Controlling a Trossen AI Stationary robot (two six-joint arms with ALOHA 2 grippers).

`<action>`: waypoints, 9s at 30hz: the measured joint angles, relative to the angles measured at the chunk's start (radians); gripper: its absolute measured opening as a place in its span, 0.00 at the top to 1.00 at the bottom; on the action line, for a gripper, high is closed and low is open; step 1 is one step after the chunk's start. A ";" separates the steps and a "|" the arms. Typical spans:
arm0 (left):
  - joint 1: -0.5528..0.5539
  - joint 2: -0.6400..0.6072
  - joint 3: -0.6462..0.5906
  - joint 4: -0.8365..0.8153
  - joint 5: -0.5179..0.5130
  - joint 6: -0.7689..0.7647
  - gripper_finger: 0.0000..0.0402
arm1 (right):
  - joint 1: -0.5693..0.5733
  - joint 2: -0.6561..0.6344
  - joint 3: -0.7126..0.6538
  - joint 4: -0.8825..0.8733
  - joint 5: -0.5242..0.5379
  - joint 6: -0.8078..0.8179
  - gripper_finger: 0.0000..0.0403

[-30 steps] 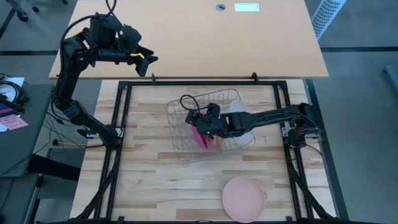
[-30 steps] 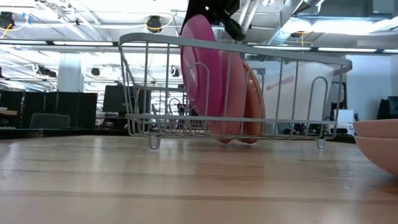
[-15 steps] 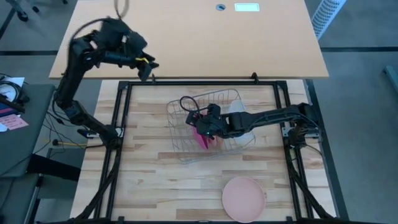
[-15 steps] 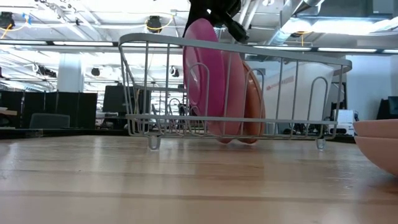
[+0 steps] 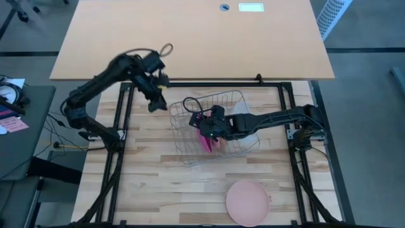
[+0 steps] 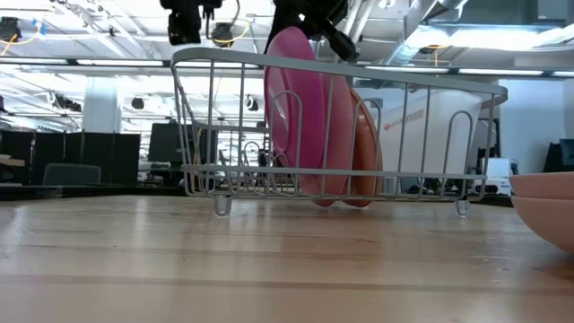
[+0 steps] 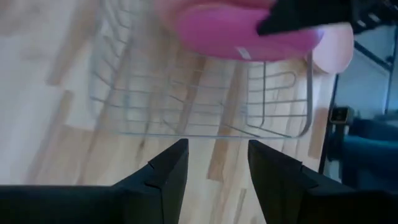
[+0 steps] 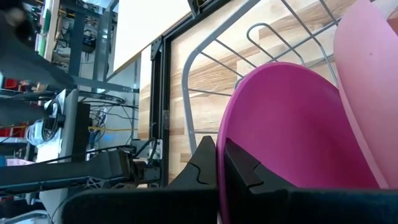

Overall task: Sort dishes
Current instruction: Put the pink plate in the dish rack, then put the top beige plate in the dish rack

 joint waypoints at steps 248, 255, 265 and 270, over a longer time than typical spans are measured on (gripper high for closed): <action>-0.716 -0.058 0.311 -0.087 -0.689 -0.670 0.60 | 0.689 -0.277 -0.727 -0.102 -0.649 0.016 0.85; -0.702 -0.058 0.311 -0.087 -0.686 -0.661 0.60 | 0.689 -0.277 -0.727 -0.151 -0.650 0.010 0.89; -0.702 -0.058 0.311 -0.087 -0.685 -0.661 0.60 | 0.631 -0.278 -0.727 -0.204 -0.643 0.005 0.99; -0.702 -0.058 0.311 -0.087 -0.687 -0.661 0.60 | 0.563 -0.279 -0.727 -0.207 -0.639 -0.003 0.99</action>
